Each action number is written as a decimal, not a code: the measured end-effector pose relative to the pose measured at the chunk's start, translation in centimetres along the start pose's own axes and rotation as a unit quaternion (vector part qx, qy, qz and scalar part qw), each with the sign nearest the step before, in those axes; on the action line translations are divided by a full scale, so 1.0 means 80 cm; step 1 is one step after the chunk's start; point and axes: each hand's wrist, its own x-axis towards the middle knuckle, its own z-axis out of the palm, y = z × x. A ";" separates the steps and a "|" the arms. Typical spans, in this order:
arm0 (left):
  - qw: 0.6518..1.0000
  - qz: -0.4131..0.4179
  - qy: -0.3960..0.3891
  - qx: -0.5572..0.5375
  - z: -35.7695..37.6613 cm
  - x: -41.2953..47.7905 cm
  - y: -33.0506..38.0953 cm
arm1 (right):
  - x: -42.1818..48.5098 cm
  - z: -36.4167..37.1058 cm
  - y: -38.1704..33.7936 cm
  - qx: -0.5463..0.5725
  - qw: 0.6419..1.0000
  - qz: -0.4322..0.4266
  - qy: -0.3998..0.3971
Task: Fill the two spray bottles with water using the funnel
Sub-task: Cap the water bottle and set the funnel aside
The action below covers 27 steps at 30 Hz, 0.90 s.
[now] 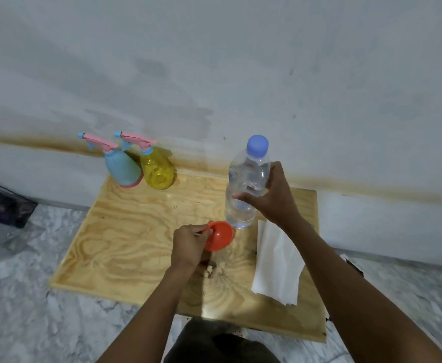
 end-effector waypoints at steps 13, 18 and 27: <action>0.983 0.130 0.121 0.048 -0.020 0.127 0.003 | 0.045 0.043 -0.019 0.041 0.993 0.016 0.109; 0.994 0.077 0.070 -0.042 0.009 0.150 -0.026 | 0.068 0.061 -0.019 0.044 0.991 0.019 0.127; 0.994 0.099 0.019 0.051 0.021 0.160 -0.065 | 0.088 0.084 -0.021 0.028 0.990 0.024 0.139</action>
